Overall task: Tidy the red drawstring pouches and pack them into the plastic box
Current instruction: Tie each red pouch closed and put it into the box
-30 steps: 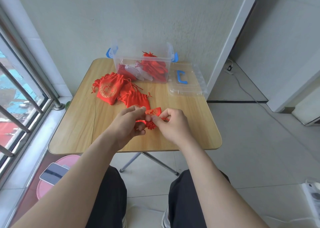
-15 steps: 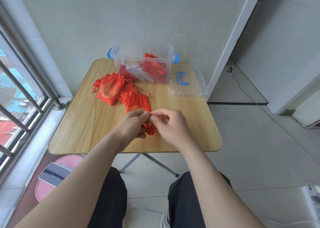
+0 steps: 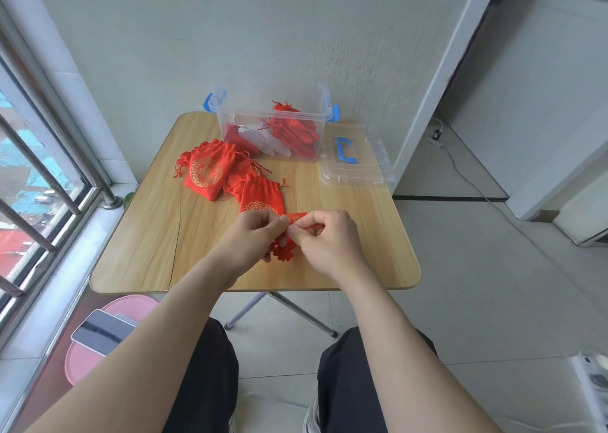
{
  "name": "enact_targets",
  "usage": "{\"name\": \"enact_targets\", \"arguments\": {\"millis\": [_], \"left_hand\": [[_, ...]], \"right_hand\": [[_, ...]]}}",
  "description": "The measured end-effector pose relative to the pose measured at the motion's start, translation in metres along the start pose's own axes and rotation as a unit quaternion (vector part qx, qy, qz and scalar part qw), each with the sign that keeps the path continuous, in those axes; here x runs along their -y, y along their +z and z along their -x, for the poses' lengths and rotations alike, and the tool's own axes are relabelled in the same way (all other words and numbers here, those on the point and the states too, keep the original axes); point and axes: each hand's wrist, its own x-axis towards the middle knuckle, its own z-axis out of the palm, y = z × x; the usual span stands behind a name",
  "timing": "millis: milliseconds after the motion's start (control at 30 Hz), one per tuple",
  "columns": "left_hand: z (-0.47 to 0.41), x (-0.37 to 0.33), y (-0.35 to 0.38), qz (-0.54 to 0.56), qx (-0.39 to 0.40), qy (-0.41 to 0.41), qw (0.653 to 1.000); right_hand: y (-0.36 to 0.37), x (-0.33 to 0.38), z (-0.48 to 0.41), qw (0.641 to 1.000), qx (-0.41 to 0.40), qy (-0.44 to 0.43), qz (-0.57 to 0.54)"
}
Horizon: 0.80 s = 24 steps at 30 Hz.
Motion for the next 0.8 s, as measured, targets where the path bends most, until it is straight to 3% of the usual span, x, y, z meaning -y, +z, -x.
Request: {"name": "enact_targets", "arguments": {"millis": [267, 533, 800], "left_hand": [[0.002, -0.001, -0.003, 0.012, -0.016, 0.001, 1.000], [0.005, 0.001, -0.010, 0.044, 0.046, -0.029, 0.998], [0.003, 0.004, -0.011, -0.043, -0.020, -0.009, 0.999]], "right_hand": [[-0.004, 0.003, 0.000, 0.995, 0.027, 0.073, -0.064], [0.001, 0.005, -0.001, 0.991, 0.032, 0.100, -0.078], [-0.004, 0.004, 0.002, 0.994, 0.055, 0.086, -0.046]]}}
